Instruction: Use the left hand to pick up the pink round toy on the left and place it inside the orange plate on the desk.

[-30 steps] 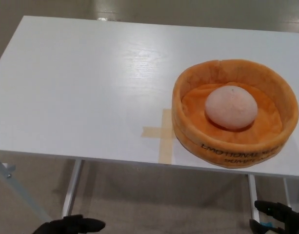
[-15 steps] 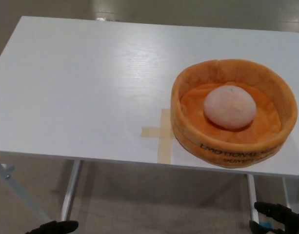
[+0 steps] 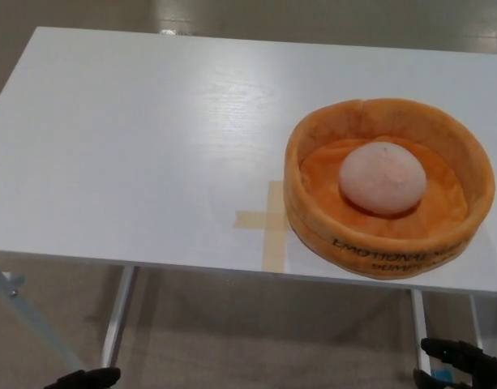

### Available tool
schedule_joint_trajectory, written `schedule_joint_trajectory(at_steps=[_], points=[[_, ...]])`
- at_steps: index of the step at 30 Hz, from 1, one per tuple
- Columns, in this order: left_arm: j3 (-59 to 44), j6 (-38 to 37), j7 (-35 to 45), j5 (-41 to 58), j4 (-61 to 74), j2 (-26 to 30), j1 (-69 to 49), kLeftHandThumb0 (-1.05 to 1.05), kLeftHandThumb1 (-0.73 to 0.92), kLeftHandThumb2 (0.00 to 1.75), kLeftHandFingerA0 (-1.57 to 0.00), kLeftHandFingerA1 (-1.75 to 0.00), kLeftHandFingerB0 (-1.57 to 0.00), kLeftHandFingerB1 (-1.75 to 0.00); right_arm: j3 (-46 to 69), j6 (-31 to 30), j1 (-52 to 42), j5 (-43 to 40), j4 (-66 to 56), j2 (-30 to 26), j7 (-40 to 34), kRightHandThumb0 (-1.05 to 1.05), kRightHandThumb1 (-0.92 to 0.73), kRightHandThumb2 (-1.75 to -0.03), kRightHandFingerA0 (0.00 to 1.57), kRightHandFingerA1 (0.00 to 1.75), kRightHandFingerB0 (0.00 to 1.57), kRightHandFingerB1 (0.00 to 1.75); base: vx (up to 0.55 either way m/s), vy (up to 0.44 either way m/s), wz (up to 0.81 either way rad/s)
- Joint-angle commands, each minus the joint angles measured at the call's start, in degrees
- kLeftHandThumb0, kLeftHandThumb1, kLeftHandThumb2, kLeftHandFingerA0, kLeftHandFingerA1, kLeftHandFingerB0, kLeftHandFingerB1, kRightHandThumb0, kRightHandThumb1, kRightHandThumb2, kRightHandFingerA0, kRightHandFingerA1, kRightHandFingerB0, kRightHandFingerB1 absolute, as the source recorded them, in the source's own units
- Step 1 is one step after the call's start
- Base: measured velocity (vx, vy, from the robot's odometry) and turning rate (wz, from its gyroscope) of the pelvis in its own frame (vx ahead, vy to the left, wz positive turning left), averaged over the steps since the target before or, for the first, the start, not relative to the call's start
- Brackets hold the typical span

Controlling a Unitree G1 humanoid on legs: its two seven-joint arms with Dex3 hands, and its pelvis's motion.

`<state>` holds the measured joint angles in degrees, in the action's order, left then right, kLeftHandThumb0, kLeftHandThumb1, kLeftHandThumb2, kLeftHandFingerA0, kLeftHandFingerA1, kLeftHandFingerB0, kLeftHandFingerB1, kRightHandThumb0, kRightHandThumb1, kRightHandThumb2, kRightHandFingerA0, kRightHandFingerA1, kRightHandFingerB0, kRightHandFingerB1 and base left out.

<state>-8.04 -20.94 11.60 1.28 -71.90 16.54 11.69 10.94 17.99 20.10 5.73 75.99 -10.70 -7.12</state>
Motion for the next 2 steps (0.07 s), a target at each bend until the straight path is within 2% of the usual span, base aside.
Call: schedule_joint_trajectory(at_steps=[1,2], points=[[-0.53,-0.23,-0.69,-0.05,-0.46,-0.42,-0.07,-0.19,0.65,0.59,-0.59,-0.44,-0.52,-0.39,0.27,-0.69,-0.56,-0.78,0.21,-0.3,0.52,-0.2,-0.58,-0.57,0.65,0.66,0.65,0.52,0.0,0.0,0.0],[-0.54,-0.23,-0.69,-0.07,-0.46,-0.42,-0.07,-0.19,0.65,0.59,-0.59,-0.44,-0.52,-0.39,0.27,-0.69,-0.56,-0.78,0.21,-0.3,0.52,-0.2,-0.58,-0.57,0.65,0.66,0.65,0.52,0.0,0.0,0.0]])
